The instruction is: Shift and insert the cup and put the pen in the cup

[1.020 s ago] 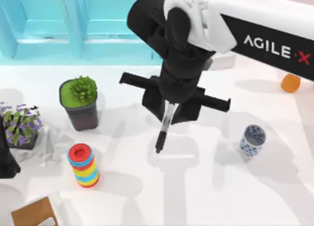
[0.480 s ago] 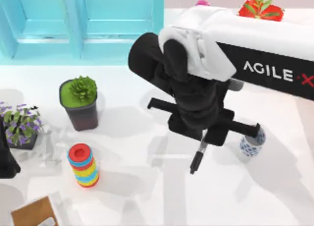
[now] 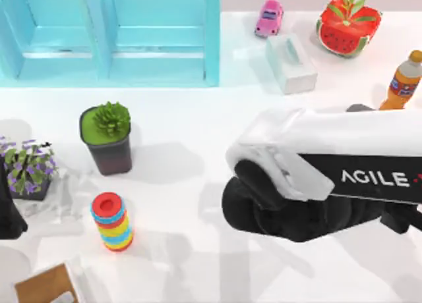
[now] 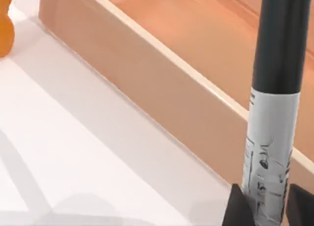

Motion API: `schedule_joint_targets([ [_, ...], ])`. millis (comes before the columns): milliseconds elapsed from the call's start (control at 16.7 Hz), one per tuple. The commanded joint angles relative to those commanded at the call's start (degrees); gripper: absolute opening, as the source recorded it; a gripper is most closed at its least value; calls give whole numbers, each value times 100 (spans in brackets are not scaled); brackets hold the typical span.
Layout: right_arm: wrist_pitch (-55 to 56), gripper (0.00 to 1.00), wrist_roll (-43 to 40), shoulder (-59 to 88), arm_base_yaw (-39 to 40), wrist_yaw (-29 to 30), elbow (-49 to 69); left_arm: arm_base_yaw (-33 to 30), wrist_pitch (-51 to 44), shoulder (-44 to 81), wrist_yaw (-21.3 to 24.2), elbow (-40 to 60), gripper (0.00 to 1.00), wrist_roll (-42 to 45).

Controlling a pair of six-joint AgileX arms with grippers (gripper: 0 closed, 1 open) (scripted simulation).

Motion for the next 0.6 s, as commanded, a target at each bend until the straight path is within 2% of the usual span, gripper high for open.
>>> schedule_joint_targets([
  [360, -1489, 0, 3276, -575, 584, 3226, -1561, 0, 0, 0, 0, 0, 100, 0],
  [600, -2236, 0, 4864, -890, 850, 4754, -2249, 0, 0, 0, 0, 0, 100, 0],
])
